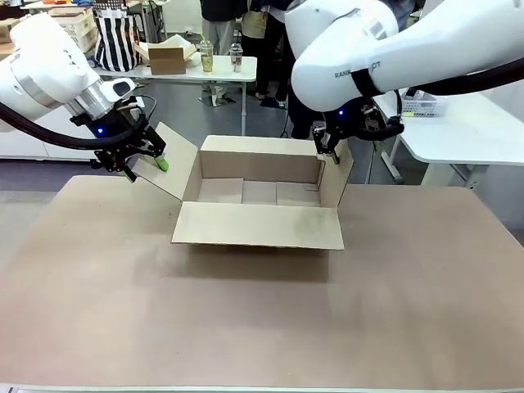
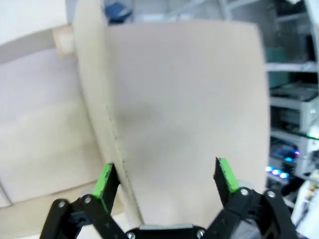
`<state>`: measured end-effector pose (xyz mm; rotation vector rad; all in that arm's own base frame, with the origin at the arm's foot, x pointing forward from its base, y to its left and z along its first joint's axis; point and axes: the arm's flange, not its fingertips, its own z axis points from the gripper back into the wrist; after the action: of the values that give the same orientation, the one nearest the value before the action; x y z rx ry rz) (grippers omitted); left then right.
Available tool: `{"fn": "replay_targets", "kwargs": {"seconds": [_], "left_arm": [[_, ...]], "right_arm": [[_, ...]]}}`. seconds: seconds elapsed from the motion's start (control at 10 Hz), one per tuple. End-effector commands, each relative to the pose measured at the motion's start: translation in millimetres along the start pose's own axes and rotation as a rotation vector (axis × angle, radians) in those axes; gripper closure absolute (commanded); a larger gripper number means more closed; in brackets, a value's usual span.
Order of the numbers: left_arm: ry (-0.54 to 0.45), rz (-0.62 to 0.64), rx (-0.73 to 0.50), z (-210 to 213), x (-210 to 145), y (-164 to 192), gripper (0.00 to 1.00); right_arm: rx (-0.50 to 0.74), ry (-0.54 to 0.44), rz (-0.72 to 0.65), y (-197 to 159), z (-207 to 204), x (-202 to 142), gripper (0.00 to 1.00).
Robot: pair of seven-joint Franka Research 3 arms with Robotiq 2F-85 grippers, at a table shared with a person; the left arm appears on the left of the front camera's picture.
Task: Pack the gift set into the box.
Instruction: Place both hands on the side flaps of the Package Box and spread them outward.
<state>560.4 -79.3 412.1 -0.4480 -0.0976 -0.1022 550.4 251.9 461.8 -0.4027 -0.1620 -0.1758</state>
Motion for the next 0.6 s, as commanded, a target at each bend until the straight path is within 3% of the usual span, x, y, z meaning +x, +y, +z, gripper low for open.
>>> {"fn": "replay_targets", "kwargs": {"seconds": [0.0, 0.5], "left_arm": [[-0.002, 0.011, 0.016, 2.7, -1.9, -1.1, 0.00], [-0.002, 0.011, 0.016, 2.7, -1.9, -1.1, 0.00]], "right_arm": [[0.264, 0.063, -0.087, -40.3, -22.0, -16.8, 0.00], [0.600, 0.141, -0.222, -84.1, -71.9, -26.7, 0.00]]}}
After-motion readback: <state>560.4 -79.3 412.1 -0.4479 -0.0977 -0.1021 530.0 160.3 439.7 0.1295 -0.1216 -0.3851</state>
